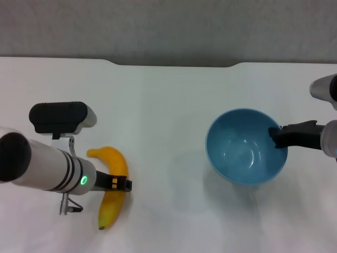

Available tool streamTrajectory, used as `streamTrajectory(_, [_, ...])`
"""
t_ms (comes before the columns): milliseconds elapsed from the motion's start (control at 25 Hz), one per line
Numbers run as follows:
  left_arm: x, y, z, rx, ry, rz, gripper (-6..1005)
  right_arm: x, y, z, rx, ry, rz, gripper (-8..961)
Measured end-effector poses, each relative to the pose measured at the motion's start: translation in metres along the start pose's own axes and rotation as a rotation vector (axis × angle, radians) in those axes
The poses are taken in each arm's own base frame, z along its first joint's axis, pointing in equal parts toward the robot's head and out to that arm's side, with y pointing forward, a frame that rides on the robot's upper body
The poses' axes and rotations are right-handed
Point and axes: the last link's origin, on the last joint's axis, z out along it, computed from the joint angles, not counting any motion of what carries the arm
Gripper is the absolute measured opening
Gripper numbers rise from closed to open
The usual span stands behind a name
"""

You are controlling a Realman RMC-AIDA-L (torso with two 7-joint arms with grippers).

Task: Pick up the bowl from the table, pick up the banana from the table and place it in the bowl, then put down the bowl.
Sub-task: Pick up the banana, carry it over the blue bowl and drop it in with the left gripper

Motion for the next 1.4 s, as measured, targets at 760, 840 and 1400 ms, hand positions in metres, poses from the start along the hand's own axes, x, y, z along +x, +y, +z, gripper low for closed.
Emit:
streamTrajectory(760, [0.043,-0.001,-0.081,-0.335,0.343,-0.033,526,-0.004,0.031,0.026,-0.172,0.074,0.087,38])
streamTrajectory(840, [0.046,0.005,-0.085,-0.365,0.368,-0.009,532,-0.007,0.036,0.032,-0.19,0.087,0.087,38])
streamTrajectory(1400, [0.04,0.036,-0.077,-0.493,0.423,0.045,579,-0.037,0.061,0.04,-0.285,0.09,0.097,38])
